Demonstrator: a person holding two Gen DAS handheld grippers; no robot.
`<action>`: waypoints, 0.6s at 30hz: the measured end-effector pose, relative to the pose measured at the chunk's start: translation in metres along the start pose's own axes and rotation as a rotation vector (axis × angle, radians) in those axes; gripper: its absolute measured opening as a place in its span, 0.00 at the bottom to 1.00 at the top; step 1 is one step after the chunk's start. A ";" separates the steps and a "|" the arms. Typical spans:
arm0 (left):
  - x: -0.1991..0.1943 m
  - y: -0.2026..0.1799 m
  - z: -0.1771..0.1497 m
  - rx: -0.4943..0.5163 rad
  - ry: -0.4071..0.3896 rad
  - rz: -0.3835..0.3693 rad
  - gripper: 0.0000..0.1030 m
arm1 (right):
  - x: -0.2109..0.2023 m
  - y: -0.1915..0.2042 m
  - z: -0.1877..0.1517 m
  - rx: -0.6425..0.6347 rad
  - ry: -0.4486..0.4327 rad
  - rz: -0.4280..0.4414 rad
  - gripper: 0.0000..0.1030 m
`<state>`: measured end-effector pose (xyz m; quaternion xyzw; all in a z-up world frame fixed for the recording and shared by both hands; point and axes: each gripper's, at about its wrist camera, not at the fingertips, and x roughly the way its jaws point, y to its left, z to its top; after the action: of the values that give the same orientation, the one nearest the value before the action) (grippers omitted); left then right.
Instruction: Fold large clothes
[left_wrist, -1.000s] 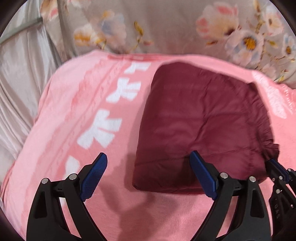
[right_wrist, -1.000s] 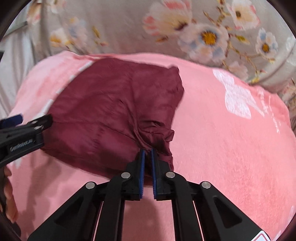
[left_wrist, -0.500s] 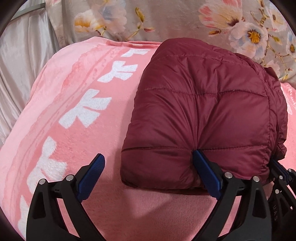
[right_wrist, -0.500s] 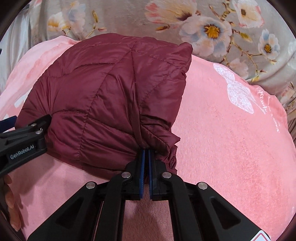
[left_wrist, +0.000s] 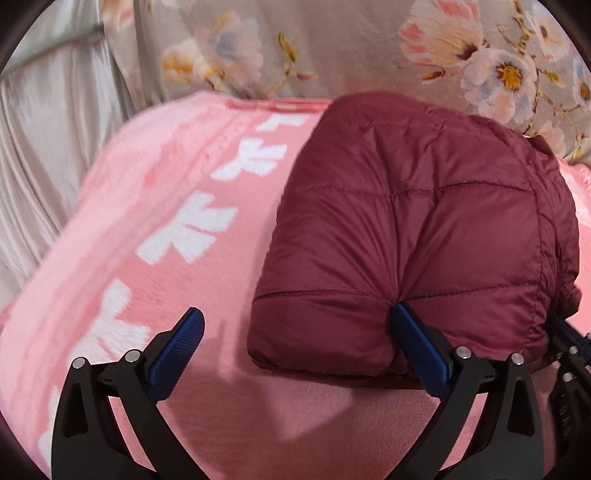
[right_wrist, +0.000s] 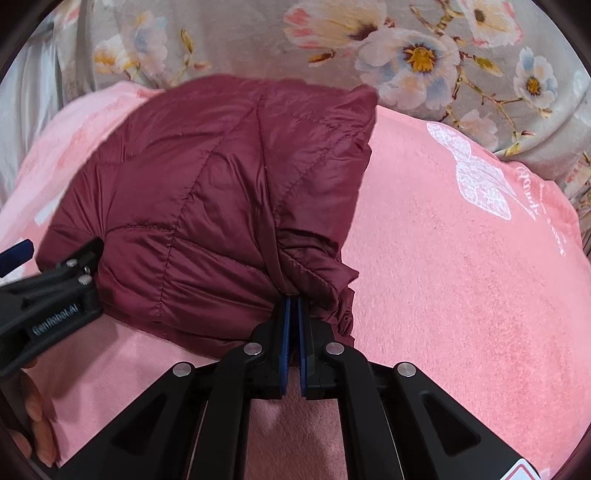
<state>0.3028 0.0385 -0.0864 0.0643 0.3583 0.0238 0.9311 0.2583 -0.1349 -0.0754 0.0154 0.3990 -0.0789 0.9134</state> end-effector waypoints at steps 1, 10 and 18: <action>-0.005 0.001 -0.002 0.000 -0.013 0.003 0.95 | -0.007 -0.003 -0.004 0.017 -0.012 0.010 0.05; -0.070 -0.002 -0.058 0.000 -0.007 -0.115 0.95 | -0.082 -0.024 -0.073 0.017 -0.046 -0.040 0.59; -0.098 -0.009 -0.084 0.002 0.006 -0.129 0.95 | -0.101 -0.023 -0.099 0.034 -0.015 -0.045 0.70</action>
<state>0.1740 0.0291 -0.0846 0.0421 0.3643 -0.0364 0.9296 0.1154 -0.1349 -0.0678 0.0213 0.3911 -0.1062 0.9139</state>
